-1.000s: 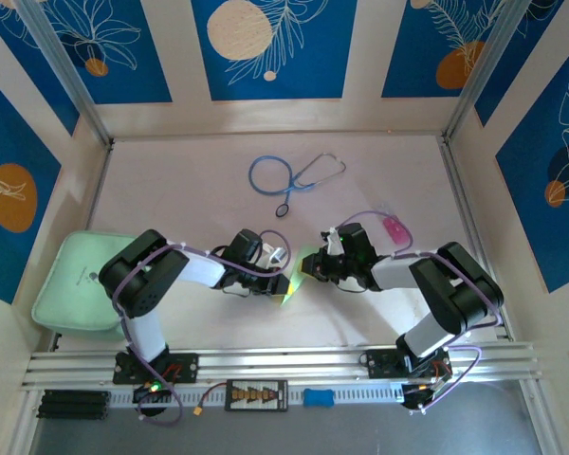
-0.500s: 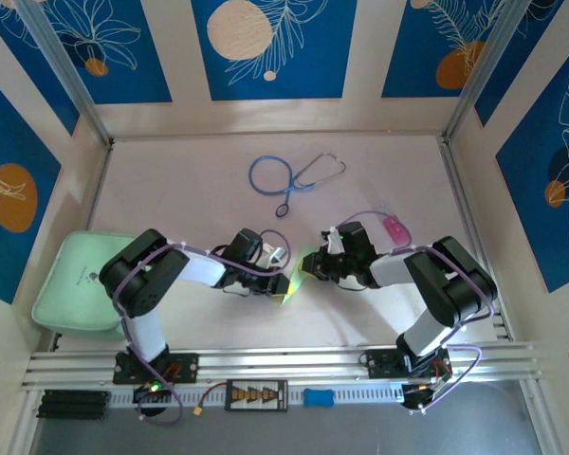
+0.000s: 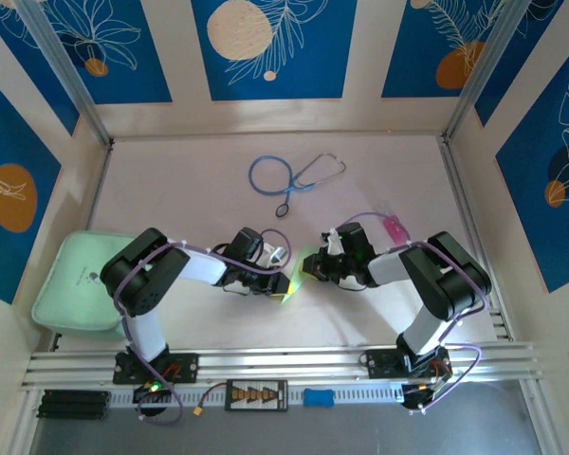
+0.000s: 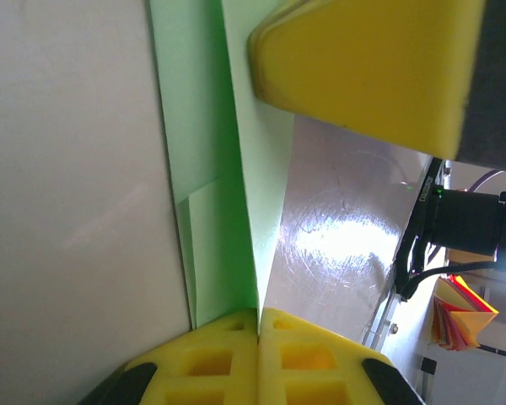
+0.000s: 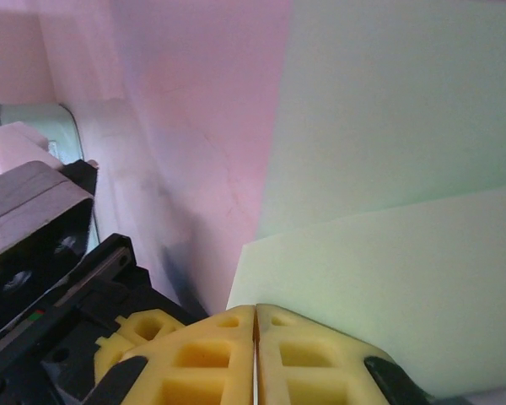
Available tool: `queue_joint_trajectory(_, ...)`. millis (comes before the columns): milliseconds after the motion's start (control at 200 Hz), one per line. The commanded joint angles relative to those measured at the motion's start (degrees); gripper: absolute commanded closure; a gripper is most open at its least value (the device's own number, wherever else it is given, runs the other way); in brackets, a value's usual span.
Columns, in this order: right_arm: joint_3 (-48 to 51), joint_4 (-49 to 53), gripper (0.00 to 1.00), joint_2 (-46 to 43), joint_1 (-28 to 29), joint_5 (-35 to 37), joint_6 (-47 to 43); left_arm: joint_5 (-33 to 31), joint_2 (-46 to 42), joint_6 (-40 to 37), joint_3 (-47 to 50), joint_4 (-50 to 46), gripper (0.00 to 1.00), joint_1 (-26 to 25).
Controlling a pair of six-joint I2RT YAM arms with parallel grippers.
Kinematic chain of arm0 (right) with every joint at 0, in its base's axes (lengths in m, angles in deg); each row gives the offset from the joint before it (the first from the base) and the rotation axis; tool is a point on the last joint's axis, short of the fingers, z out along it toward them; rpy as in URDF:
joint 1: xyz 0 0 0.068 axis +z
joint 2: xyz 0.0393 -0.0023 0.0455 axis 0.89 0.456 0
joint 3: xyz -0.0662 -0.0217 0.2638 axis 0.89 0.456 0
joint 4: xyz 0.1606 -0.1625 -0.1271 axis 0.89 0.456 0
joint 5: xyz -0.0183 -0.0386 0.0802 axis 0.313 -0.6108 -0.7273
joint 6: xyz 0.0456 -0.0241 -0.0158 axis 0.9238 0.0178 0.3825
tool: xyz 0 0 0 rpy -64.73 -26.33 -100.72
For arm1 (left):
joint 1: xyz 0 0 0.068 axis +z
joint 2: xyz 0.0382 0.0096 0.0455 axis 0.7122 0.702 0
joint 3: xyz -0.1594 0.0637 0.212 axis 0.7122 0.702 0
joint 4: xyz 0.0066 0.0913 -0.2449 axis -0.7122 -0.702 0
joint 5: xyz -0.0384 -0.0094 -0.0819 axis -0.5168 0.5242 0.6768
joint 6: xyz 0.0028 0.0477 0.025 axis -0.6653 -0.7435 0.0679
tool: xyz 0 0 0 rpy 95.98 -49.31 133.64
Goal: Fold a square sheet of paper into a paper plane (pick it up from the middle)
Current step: Fold the wing for the fifth time at the center of the table.
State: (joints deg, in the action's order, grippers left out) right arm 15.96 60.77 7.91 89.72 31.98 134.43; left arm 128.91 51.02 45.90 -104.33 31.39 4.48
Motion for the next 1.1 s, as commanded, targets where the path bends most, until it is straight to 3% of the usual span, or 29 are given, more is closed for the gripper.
queue_joint_trajectory(0, -0.2, 0.1, 0.89, 1.5, -0.4, 0.9, -0.2, -7.2, 4.3, -1.5, 0.3, -5.0, 1.00, 0.2)
queue_joint_trajectory(185, 0.1, 1.8, 0.90, 2.2, -0.4, 3.1, -0.2, -7.0, 4.4, -1.8, 0.1, -5.6, 1.00, 0.2)
queue_joint_trajectory(520, -1.1, 6.2, 0.90, 5.0, 0.0, 4.1, -0.2, -2.2, 0.1, -2.3, 1.2, -3.6, 0.85, 0.1)
queue_joint_trajectory(810, -2.5, 8.4, 0.91, 5.3, 0.3, 4.8, 0.0, 0.9, -1.0, -4.4, 1.6, -5.4, 0.99, 0.0)
queue_joint_trajectory(945, -2.6, 8.9, 0.91, 5.3, 0.4, 5.0, 0.1, 2.6, -1.4, -5.5, 1.5, -7.0, 0.90, 0.0)
queue_joint_trajectory(1095, -2.5, 9.5, 0.91, 4.9, 0.4, 5.5, 0.0, 2.6, -3.1, -5.3, 2.3, -6.8, 0.91, 0.0)
